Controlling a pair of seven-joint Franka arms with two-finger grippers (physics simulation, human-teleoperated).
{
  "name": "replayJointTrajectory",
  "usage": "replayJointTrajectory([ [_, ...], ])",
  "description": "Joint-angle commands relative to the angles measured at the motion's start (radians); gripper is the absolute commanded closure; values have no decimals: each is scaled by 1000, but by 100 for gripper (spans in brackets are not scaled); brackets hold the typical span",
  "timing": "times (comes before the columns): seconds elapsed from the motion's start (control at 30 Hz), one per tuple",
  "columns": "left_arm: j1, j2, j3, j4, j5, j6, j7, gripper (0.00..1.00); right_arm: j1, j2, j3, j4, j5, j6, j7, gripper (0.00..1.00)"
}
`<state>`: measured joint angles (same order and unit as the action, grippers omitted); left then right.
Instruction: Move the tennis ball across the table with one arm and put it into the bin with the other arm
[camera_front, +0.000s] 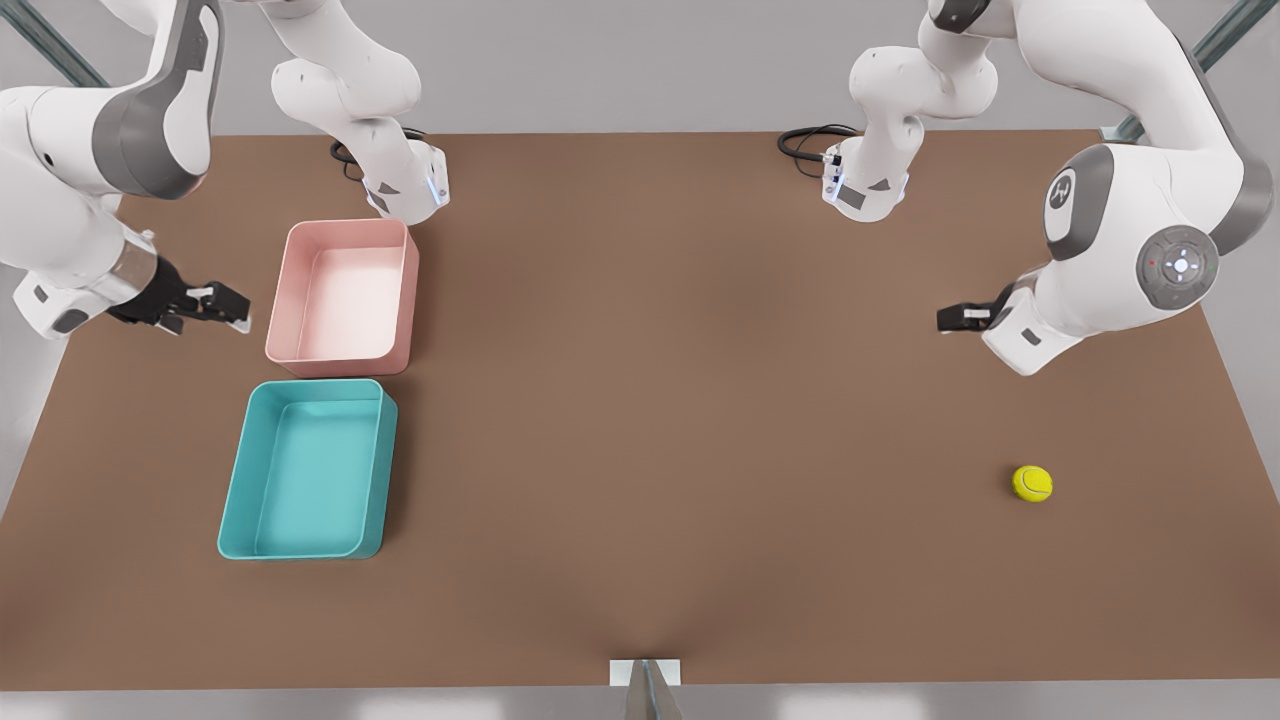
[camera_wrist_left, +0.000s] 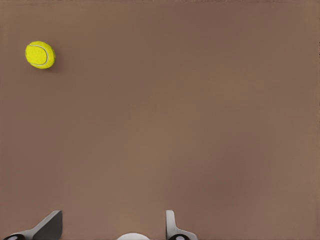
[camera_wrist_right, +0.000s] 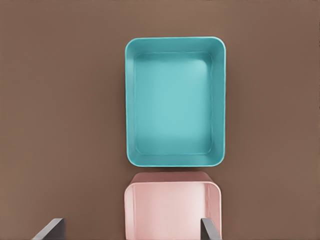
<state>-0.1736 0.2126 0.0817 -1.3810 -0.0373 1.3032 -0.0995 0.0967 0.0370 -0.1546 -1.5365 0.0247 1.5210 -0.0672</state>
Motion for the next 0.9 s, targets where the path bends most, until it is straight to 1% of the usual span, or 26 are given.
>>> replayJointTrajectory([
  [0.0,0,-1,1,0,-3,36,-14,0,8,0,-2,-1,-2,41,-45,0],
  [0.07,0,7,7,-3,-4,41,4,0,9,1,-2,-4,-2,41,-43,0],
  [0.1,19,33,7,-4,1,53,75,15,8,1,-2,-5,-2,44,-43,0],
  [0.13,86,137,15,42,4,61,213,78,8,4,-2,-10,-2,50,-46,0],
  [0.17,173,267,9,155,4,65,412,79,8,9,-2,-11,-2,50,-46,0],
  [0.2,247,355,3,215,2,116,625,79,8,15,-2,-10,-2,53,-46,0],
  [0.27,364,476,4,220,5,315,1222,79,6,17,-2,-25,-2,70,-46,0],
  [0.3,408,519,4,220,5,399,1493,79,8,17,-2,-27,-2,71,-46,0],
  [0.37,450,574,6,221,4,501,1860,79,6,15,-2,-33,-2,73,-46,0],
  [0.43,497,609,10,221,2,505,2130,79,6,17,-2,-33,-2,74,-46,0],
  [0.47,525,637,9,220,2,554,2391,79,6,17,-2,-34,-2,74,-46,0],
  [0.53,533,668,9,217,4,614,2640,79,6,17,-3,-42,-3,77,-46,0],
  [0.63,529,697,4,211,4,725,2661,79,6,18,-2,-48,-9,82,-48,0],
  [0.7,523,700,0,206,26,768,2549,79,6,18,-2,-48,-9,82,-48,0],
  [0.77,523,696,-40,177,174,809,2404,79,6,21,-2,-50,-8,82,-54,0],
  [0.87,522,694,-54,129,198,809,2201,79,5,23,-2,-53,-8,90,-59,0],
])
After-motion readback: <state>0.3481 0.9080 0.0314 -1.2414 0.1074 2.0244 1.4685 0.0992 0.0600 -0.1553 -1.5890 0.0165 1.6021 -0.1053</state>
